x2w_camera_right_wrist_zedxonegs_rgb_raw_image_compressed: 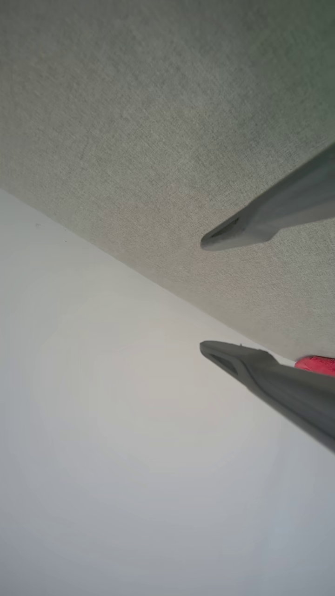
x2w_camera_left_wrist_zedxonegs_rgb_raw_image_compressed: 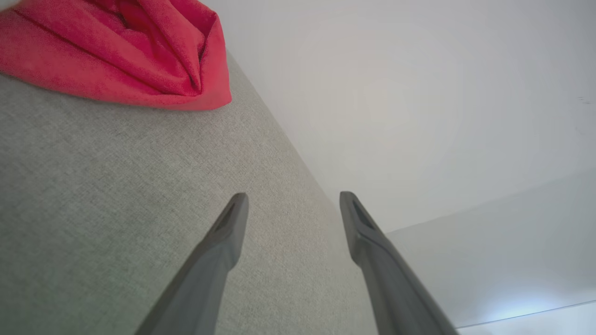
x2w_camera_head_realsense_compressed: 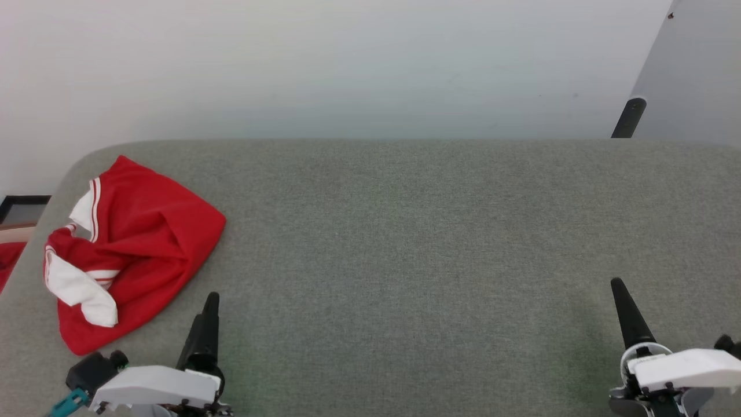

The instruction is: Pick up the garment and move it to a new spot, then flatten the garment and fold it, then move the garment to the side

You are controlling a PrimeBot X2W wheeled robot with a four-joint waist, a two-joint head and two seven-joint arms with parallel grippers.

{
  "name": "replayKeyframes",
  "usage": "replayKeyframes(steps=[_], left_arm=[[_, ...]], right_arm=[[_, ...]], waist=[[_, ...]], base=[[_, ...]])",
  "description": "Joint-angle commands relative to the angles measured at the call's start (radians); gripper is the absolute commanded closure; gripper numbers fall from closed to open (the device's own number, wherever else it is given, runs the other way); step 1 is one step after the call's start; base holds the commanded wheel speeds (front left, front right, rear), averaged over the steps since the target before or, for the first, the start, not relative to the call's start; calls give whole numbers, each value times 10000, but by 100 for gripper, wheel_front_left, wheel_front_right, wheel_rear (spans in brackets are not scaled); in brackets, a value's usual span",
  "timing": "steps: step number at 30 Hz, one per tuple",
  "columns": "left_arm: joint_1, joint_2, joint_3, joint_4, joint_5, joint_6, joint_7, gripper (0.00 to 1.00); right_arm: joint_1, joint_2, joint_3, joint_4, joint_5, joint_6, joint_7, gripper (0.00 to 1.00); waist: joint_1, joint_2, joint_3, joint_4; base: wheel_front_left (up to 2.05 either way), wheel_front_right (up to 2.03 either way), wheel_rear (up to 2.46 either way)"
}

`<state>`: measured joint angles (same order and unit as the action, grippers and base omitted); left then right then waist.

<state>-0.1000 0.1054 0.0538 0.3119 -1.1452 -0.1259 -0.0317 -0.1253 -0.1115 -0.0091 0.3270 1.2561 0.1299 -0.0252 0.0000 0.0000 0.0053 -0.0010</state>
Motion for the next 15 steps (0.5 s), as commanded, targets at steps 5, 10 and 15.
replayKeyframes(steps=[5,10,15], left_arm=[[-272,117,-12,-208,1312,-19,-241,0],[-284,135,35,-242,2337,0,-419,0],[-268,182,-52,-218,3290,-6,-581,0]], right_arm=[[-443,-126,153,-58,-868,6,-227,0],[-536,-219,248,5,-1674,6,-374,0],[-621,-298,345,91,-2617,6,-509,0]], waist=[[1,0,25,-2],[1,0,43,-8],[1,0,30,-12]], base=[[0,0,0],[0,0,0],[0,0,0]])
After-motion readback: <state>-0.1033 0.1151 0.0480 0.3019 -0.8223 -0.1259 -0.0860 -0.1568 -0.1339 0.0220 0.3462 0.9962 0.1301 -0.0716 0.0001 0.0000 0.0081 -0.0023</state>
